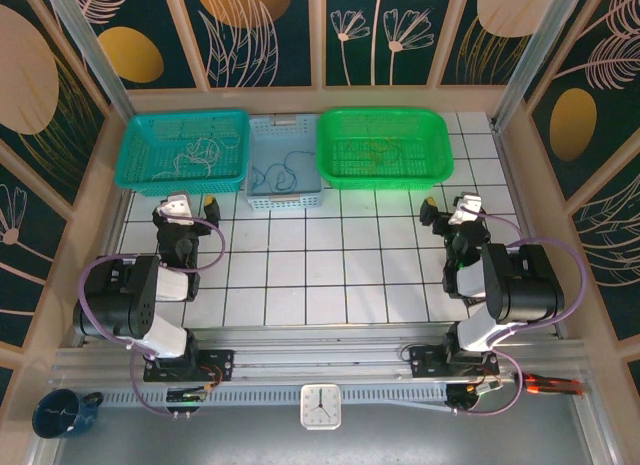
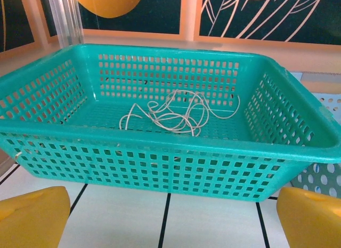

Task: Untangle the cables

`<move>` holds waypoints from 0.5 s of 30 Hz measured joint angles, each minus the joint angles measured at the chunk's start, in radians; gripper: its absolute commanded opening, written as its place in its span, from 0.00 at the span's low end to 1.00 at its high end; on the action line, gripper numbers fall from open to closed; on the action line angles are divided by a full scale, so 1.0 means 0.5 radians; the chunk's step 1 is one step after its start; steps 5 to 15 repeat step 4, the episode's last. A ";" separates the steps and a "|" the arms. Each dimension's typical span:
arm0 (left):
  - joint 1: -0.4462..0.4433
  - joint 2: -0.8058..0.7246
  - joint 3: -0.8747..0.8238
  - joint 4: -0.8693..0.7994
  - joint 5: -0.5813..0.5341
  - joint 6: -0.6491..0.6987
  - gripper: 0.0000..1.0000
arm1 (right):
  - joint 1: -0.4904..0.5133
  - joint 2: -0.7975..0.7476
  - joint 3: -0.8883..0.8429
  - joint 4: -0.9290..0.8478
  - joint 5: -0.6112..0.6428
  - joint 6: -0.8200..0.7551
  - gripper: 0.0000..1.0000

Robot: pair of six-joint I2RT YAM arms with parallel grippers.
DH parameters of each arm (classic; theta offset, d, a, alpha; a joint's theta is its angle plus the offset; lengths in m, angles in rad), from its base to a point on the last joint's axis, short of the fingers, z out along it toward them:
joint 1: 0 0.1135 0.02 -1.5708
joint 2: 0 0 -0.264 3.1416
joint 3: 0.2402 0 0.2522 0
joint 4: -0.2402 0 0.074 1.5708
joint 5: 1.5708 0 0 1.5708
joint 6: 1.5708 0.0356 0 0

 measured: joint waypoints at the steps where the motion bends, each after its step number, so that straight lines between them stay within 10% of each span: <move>1: 0.000 0.000 0.000 0.000 0.000 0.000 0.99 | -0.005 0.000 0.000 -0.001 0.001 0.002 0.99; 15: 0.000 0.000 0.000 0.000 0.001 0.000 0.99 | -0.014 0.000 0.000 -0.003 0.001 0.008 0.99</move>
